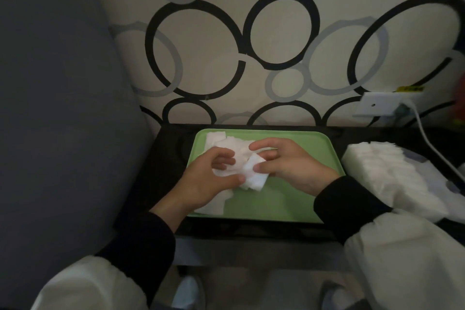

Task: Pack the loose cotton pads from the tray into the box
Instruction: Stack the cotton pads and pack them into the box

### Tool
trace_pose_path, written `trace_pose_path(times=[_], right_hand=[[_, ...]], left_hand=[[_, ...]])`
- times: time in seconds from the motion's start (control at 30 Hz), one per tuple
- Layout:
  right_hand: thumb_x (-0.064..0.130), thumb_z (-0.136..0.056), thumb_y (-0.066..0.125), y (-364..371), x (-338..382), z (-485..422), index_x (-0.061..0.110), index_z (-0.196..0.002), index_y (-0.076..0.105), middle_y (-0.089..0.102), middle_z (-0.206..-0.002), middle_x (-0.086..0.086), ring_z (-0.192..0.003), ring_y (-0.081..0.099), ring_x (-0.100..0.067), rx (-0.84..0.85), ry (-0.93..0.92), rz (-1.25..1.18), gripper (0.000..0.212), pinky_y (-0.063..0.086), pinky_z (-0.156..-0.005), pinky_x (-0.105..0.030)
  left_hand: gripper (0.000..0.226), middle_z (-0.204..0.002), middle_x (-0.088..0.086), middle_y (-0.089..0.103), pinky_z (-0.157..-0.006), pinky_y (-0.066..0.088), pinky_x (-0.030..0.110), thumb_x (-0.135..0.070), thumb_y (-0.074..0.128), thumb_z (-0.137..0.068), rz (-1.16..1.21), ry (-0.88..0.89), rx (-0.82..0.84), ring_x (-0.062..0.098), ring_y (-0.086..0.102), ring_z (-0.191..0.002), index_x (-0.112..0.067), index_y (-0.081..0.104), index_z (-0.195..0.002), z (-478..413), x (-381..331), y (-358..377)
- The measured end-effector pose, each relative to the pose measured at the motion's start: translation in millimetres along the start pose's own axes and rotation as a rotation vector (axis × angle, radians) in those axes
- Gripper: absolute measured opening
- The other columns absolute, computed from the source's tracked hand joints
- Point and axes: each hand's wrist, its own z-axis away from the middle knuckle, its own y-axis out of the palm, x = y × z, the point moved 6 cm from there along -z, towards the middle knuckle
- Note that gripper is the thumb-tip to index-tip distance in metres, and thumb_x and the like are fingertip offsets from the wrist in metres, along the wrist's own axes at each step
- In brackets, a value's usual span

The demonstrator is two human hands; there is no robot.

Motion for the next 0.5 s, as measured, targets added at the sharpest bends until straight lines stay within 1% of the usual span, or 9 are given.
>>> trace_pose_path(times=[0.07,0.13,0.2,0.23,0.27,0.3,0.37,0.43,0.5], right_hand=[[-0.011,-0.074,0.076,5,6,4,0.009,-0.109,0.067,0.069,-0.093,-0.018,-0.085,0.068,-0.028,0.014,-0.050,-0.022,0.041,0.055,-0.081,-0.041],[-0.005,-0.074,0.080,8,11,5,0.010,-0.105,0.068,0.070,-0.088,-0.009,-0.080,0.070,-0.020,-0.024,-0.098,-0.010,0.037,0.058,-0.075,-0.033],[0.006,-0.080,0.079,8,13,4,0.011,-0.100,0.068,0.071,-0.079,-0.004,-0.070,0.069,-0.015,-0.112,-0.123,0.023,0.023,0.058,-0.068,-0.031],[0.012,-0.086,0.075,7,12,3,0.012,-0.097,0.068,0.072,-0.077,-0.003,-0.066,0.069,-0.015,-0.166,-0.140,0.086,0.013,0.057,-0.065,-0.031],[0.017,-0.090,0.069,6,12,2,0.015,-0.095,0.068,0.072,-0.079,0.000,-0.066,0.068,-0.014,-0.221,-0.176,0.222,0.005,0.056,-0.066,-0.031],[0.021,-0.093,0.065,6,12,0,0.018,-0.095,0.068,0.072,-0.084,0.004,-0.070,0.067,-0.012,-0.259,-0.227,0.411,0.004,0.055,-0.069,-0.030],[0.024,-0.093,0.063,15,10,-3,0.023,-0.103,0.067,0.064,-0.102,0.008,-0.086,0.061,-0.010,-0.233,-0.300,0.760,0.010,0.053,-0.081,-0.030],[0.028,-0.088,0.067,26,6,-9,0.029,-0.112,0.063,0.053,-0.117,0.008,-0.104,0.052,-0.011,-0.175,-0.304,0.944,0.024,0.047,-0.092,-0.032],[0.030,-0.082,0.072,36,4,-15,0.033,-0.118,0.059,0.046,-0.127,0.007,-0.116,0.045,-0.014,-0.142,-0.310,1.056,0.038,0.043,-0.097,-0.034]], left_hand=[[0.043,-0.105,-0.004,0.074,-0.080,0.055,0.021,-0.020,0.083,-0.078,0.152,-0.028,0.069,0.009,0.069,-0.097,-0.022,0.064,-0.117,1,-5,11],[0.029,-0.096,0.002,0.077,-0.068,0.056,0.021,-0.012,0.077,-0.084,0.269,-0.062,0.081,0.012,0.073,-0.086,-0.018,0.068,-0.111,2,-8,18],[0.017,-0.088,0.000,0.077,-0.061,0.054,0.020,-0.010,0.073,-0.087,0.307,-0.095,0.011,0.011,0.072,-0.078,-0.017,0.071,-0.102,1,-9,15],[0.013,-0.088,-0.001,0.076,-0.060,0.054,0.020,-0.011,0.072,-0.088,0.329,-0.118,-0.047,0.011,0.071,-0.078,-0.017,0.071,-0.099,0,-6,10],[0.012,-0.092,0.001,0.074,-0.060,0.054,0.020,-0.012,0.071,-0.089,0.363,-0.150,-0.112,0.013,0.071,-0.080,-0.017,0.071,-0.100,-2,-2,3],[0.014,-0.098,0.004,0.073,-0.060,0.054,0.020,-0.013,0.071,-0.090,0.402,-0.183,-0.178,0.015,0.070,-0.083,-0.015,0.070,-0.103,-3,4,-6],[0.022,-0.106,0.009,0.070,-0.061,0.054,0.022,-0.013,0.069,-0.090,0.467,-0.241,-0.284,0.019,0.069,-0.090,-0.011,0.068,-0.112,-4,17,-24],[0.027,-0.111,0.011,0.070,-0.063,0.056,0.024,-0.012,0.069,-0.090,0.509,-0.279,-0.335,0.023,0.070,-0.097,-0.011,0.066,-0.117,-4,28,-35],[0.032,-0.113,0.011,0.069,-0.065,0.057,0.026,-0.012,0.069,-0.091,0.534,-0.299,-0.340,0.025,0.070,-0.099,-0.010,0.064,-0.122,-3,34,-40]])
